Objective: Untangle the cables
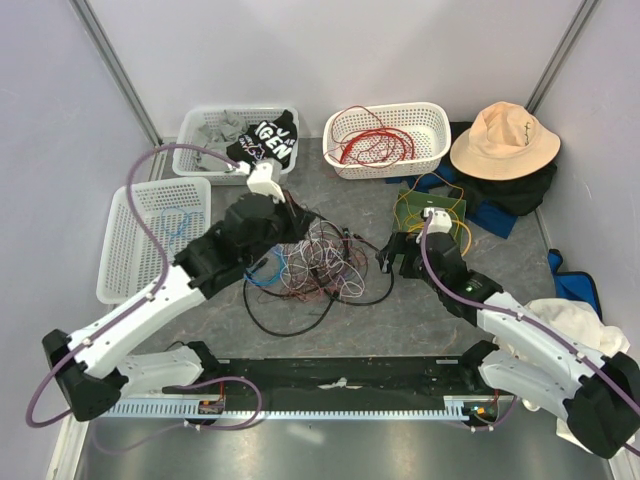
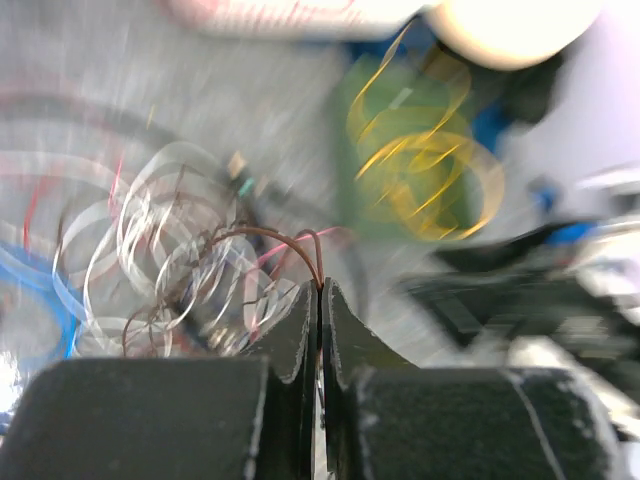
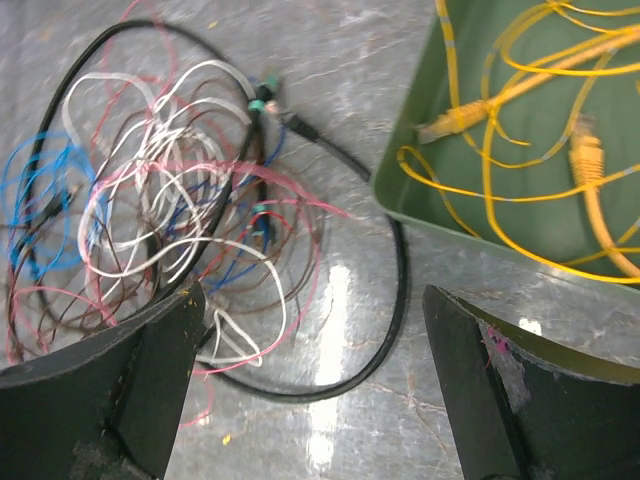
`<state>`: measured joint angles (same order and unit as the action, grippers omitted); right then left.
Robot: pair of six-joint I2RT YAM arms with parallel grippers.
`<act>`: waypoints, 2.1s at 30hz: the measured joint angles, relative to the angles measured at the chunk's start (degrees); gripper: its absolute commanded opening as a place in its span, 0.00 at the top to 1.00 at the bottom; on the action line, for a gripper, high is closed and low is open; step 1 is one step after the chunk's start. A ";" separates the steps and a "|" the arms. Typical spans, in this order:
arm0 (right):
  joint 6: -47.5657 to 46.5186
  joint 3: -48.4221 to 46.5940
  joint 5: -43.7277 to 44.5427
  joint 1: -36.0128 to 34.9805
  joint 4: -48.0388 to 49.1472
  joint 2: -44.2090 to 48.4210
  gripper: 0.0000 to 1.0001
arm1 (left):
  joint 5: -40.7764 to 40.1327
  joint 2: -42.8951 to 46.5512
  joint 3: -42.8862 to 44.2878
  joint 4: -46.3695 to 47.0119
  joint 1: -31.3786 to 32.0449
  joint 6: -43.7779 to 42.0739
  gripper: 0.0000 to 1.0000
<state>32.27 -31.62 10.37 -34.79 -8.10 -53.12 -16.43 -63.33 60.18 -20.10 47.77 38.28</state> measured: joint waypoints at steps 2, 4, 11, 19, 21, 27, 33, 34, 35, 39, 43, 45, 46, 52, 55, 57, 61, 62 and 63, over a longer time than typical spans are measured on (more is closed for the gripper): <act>1.88 -0.20 1.62 0.02 0.00 -1.09 0.07 | -0.70 1.20 4.94 -0.85 0.00 -1.55 0.98; 3.52 0.13 2.23 0.02 0.92 -1.16 0.08 | -1.55 1.38 8.72 -1.88 0.00 -3.21 0.98; 4.35 1.31 -2.08 0.02 8.52 4.44 0.08 | -2.16 -3.50 22.14 -7.67 -0.28 -9.09 0.98; 1.81 -0.83 -7.30 0.02 12.15 7.96 0.08 | -1.18 -8.57 31.47 -10.36 -0.76 -12.33 0.98; 1.51 -1.51 -7.78 0.02 13.18 8.31 0.09 | -0.87 -8.90 32.76 -11.34 -0.76 -13.03 0.98; 0.55 -8.55 -8.70 0.02 14.34 2.43 0.12 | -2.54 -8.37 35.47 -13.57 -0.76 -14.97 0.98; 0.50 -8.85 -9.16 0.02 14.10 -1.62 0.13 | -9.38 -5.51 29.94 -17.57 -2.38 -14.95 0.98; 0.48 -8.70 -9.16 0.02 14.05 -1.90 0.13 | -9.40 -4.74 27.02 -18.34 -3.69 -14.40 0.98; 0.48 -8.57 -9.16 0.02 13.99 -2.12 0.13 | -9.14 -4.33 24.11 -18.78 -4.96 -13.51 0.98; 0.42 -8.52 -9.18 0.02 13.46 -2.93 0.13 | -6.84 -4.48 12.15 -19.12 -8.07 -9.79 0.95; 0.26 -8.52 -9.20 0.02 13.18 -3.41 0.13 | -3.50 -7.08 2.82 -19.67 -8.04 -6.73 0.64; 0.26 -8.52 -9.25 0.02 13.18 -3.50 0.13 | -2.80 -8.13 0.83 -19.76 -8.04 -5.53 0.45; 0.26 -8.52 -9.27 0.02 13.18 -3.52 0.13 | -2.69 -8.44 0.35 -19.71 -8.13 -4.85 0.31; 0.26 -7.65 -9.29 0.00 13.20 -3.23 0.13 | -2.54 -9.07 0.09 -18.58 -9.68 -1.51 0.08; 0.26 -6.49 -9.29 -0.15 13.22 -2.54 0.13 | -2.38 -9.92 0.11 -17.68 -11.45 -0.04 0.13; 0.28 -5.64 -9.33 -0.24 13.27 -2.21 0.13 | -1.73 -11.06 0.04 -16.24 -13.49 1.40 0.16; 0.46 -4.20 -9.53 -0.24 13.40 -1.88 0.13 | 0.55 -14.36 -2.01 -11.61 -19.23 5.25 0.21; 0.48 -3.85 -9.55 -0.24 13.42 -1.70 0.13 | 0.81 -15.19 -2.54 -10.67 -20.24 6.12 0.22; 0.50 -3.48 -9.57 -0.24 13.49 -1.46 0.13 | 1.36 -16.46 -3.32 -9.51 -21.55 7.39 0.23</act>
<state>32.77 -35.09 0.80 -35.03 5.39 -54.59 -15.07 -79.79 56.86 -29.61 26.22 45.67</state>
